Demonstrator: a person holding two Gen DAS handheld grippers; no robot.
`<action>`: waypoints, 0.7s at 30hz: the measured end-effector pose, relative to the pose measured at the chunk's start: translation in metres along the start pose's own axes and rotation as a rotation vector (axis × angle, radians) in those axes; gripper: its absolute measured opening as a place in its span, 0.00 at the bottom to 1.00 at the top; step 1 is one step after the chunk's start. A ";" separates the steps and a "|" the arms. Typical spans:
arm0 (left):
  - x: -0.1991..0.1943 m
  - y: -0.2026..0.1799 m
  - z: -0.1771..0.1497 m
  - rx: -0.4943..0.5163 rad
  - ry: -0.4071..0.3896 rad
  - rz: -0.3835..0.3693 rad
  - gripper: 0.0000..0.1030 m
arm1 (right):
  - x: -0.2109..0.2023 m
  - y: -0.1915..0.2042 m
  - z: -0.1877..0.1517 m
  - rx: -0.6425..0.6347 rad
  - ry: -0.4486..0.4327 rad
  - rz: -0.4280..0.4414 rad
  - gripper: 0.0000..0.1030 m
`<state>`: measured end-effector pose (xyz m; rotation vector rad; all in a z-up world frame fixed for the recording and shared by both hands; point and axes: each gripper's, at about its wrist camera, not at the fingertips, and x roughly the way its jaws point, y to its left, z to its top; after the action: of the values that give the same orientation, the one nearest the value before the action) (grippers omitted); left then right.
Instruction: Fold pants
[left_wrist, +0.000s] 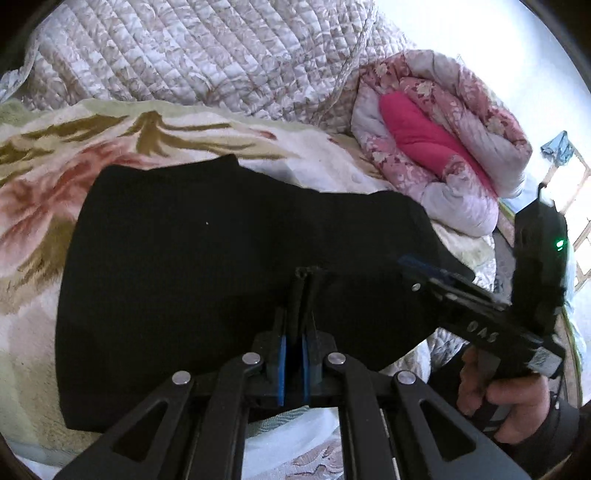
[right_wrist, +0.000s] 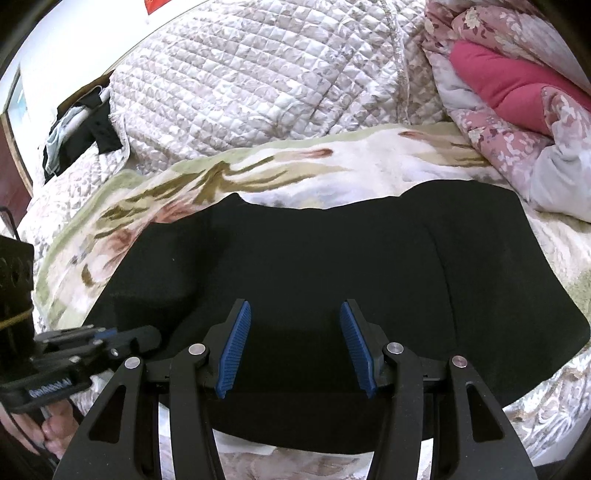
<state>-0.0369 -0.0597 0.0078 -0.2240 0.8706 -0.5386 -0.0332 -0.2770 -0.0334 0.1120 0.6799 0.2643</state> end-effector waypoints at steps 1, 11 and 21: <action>-0.003 -0.001 0.000 0.002 -0.005 -0.007 0.08 | 0.000 0.000 0.000 0.001 0.001 0.003 0.50; -0.037 0.009 0.015 0.009 -0.098 -0.008 0.38 | 0.009 0.007 0.003 0.052 0.041 0.161 0.50; -0.051 0.089 0.023 -0.134 -0.147 0.221 0.38 | 0.076 0.012 0.035 0.176 0.197 0.365 0.50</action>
<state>-0.0140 0.0419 0.0202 -0.2823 0.7770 -0.2546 0.0432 -0.2453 -0.0506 0.3843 0.8778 0.5717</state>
